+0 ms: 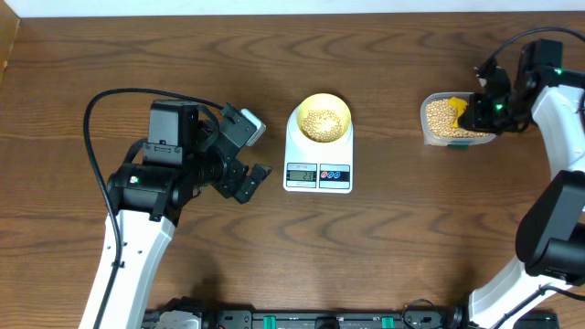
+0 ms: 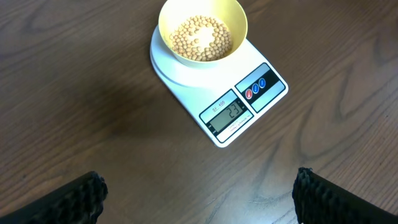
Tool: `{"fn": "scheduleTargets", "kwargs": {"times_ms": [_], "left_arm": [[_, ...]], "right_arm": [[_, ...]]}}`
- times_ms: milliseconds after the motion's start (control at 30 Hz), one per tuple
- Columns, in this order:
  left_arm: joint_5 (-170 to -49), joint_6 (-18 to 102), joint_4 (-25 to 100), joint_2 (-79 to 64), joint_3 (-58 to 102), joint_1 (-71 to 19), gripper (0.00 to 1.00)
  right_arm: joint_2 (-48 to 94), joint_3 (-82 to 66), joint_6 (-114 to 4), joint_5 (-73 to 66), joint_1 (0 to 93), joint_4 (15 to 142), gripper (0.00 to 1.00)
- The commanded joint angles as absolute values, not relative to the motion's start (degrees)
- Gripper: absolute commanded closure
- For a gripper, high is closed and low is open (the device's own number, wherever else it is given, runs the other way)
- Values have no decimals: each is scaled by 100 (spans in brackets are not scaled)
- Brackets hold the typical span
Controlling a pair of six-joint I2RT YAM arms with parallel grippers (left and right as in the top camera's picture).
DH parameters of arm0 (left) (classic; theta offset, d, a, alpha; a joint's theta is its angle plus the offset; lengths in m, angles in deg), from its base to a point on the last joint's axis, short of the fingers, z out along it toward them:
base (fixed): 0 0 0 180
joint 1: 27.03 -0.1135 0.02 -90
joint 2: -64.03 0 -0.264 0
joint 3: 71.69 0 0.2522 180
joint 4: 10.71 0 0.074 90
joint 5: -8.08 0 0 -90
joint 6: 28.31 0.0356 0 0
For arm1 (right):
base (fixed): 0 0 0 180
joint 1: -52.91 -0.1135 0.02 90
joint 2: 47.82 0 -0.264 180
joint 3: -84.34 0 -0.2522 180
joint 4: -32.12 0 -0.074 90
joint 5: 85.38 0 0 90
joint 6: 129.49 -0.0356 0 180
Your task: Scoop item into bowl and weigh 50g on scale
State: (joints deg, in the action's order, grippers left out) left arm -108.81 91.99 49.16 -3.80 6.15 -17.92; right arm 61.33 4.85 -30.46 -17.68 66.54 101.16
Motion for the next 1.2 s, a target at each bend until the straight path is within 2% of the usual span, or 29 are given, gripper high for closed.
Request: {"fn": "scheduleTargets", "kwargs": {"times_ms": [0,433,700,1167], "left_arm": [[-10955,9293,4922,-413,600,-1818,2],[-10955,9293,4922,-413,600,-1818,2],[-10955,9293,4922,-413,600,-1818,2],[-10958,9293,4922,-413,600,-1818,2]], "right_arm": [[6181,452,-3061,-2441,6982,10145,99],[6183,349,-2563,-3904,7889,10435,99],[6183,349,-2486,-4070,8226,10706,99],[6181,349,-1749,-5326,8481,11345,99]]}}
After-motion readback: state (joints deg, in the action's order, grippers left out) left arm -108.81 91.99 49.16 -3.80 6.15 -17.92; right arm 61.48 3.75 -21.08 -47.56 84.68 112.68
